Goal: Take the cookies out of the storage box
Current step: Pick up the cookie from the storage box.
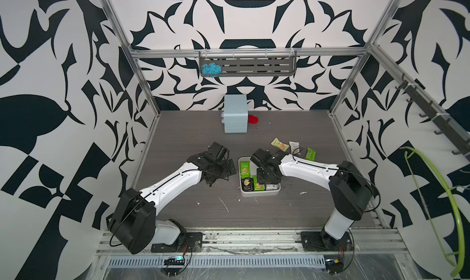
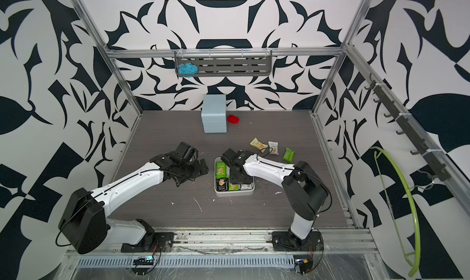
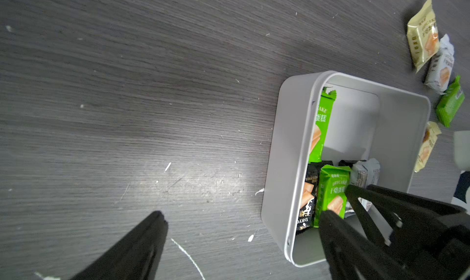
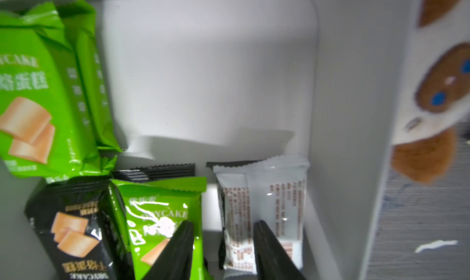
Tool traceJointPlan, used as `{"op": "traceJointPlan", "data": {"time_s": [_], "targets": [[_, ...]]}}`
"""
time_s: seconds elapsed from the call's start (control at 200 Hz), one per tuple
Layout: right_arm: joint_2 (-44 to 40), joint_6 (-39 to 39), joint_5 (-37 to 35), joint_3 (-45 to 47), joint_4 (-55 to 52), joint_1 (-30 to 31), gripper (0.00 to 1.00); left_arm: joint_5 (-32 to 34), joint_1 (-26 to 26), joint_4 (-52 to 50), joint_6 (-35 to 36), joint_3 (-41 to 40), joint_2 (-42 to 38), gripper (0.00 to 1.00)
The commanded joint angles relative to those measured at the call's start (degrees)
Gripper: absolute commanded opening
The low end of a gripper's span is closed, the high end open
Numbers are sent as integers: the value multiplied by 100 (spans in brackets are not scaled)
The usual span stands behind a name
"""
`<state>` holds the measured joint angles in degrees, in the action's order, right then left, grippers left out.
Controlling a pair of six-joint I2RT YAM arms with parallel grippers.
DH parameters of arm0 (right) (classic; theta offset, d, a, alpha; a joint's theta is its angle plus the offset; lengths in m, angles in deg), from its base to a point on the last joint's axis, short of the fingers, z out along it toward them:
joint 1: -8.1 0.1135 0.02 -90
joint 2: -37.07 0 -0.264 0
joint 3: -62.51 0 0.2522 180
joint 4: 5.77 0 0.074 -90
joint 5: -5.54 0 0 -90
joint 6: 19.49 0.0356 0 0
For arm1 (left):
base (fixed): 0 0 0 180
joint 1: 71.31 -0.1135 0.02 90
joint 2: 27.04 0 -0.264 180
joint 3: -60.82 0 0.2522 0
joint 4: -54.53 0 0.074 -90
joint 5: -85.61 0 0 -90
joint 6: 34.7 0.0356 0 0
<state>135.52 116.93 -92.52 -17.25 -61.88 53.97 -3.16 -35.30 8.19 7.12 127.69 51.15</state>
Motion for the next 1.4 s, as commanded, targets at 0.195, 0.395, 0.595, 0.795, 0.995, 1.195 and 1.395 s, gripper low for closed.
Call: {"op": "traceJointPlan", "data": {"time_s": [0.195,0.395,0.595,0.795,0.995,1.195,1.395], "targets": [[-274,115,-698,-167,-701,19,56,0,11,-108,36,-5,-25,100],[118,107,-504,-373,-682,18,61,46,11,-163,55,-21,-93,100],[261,98,-425,-353,-499,12,63,129,12,-214,48,-83,-232,100],[408,97,-330,-244,-323,-23,63,134,11,-232,40,-72,-238,100],[367,88,-313,-80,-127,-120,61,148,11,-278,71,8,-226,100],[332,49,-309,-55,-80,-140,61,149,11,-309,81,24,-222,100],[285,17,-311,23,-28,-157,51,167,11,-310,77,22,-234,100]]}}
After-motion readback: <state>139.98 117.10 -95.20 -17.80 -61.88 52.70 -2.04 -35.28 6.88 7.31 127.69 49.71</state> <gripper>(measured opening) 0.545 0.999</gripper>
